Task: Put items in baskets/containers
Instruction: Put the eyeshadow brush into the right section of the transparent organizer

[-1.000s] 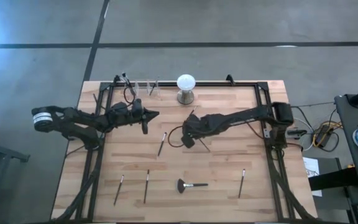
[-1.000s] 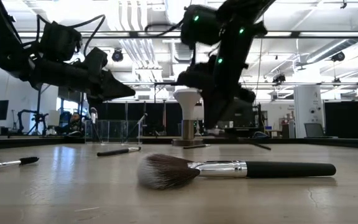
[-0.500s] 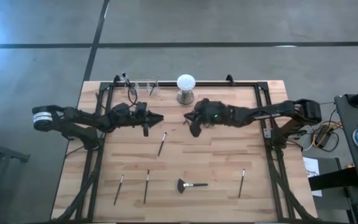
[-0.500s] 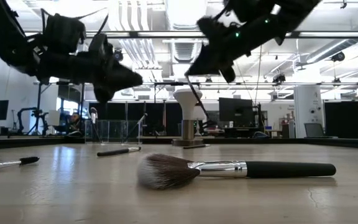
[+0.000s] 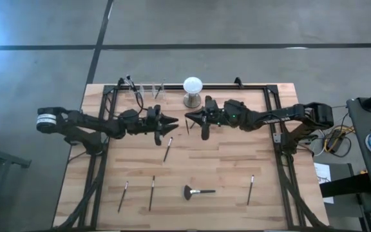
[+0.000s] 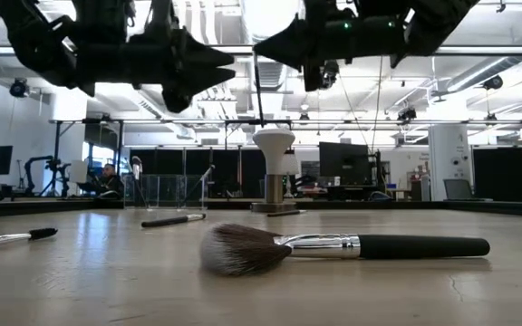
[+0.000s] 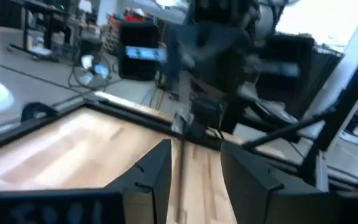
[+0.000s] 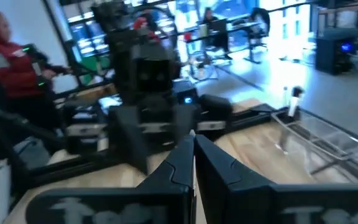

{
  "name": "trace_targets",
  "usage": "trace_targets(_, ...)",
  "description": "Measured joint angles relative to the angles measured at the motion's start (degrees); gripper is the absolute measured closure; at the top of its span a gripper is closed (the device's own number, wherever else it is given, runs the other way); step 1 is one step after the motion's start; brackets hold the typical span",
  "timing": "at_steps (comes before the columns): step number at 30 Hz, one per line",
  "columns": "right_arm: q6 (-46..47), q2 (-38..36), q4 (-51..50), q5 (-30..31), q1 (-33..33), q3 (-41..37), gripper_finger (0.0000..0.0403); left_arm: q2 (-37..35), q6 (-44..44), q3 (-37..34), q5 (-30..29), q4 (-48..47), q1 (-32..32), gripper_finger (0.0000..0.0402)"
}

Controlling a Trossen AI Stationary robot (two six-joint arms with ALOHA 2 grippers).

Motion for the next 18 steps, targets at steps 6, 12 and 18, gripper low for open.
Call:
trace_targets(6, -0.8, -0.3, 2.0, -3.7, 0.0, 0.0, 0.0394, 3.1, -2.1, 2.3, -0.6, 4.1, -0.5, 0.0271)
trace_targets(12, -2.3, -0.4, 2.9, -4.1, 0.0, -0.1, 0.0394, 7.9, -0.9, 7.6, -0.5, 4.3, -1.7, 0.0271)
trace_targets(18, -3.0, -0.4, 3.3, -5.0, 0.0, -0.1, 0.0394, 11.1, 0.7, 10.9, -0.7, 4.3, -1.6, 0.0277)
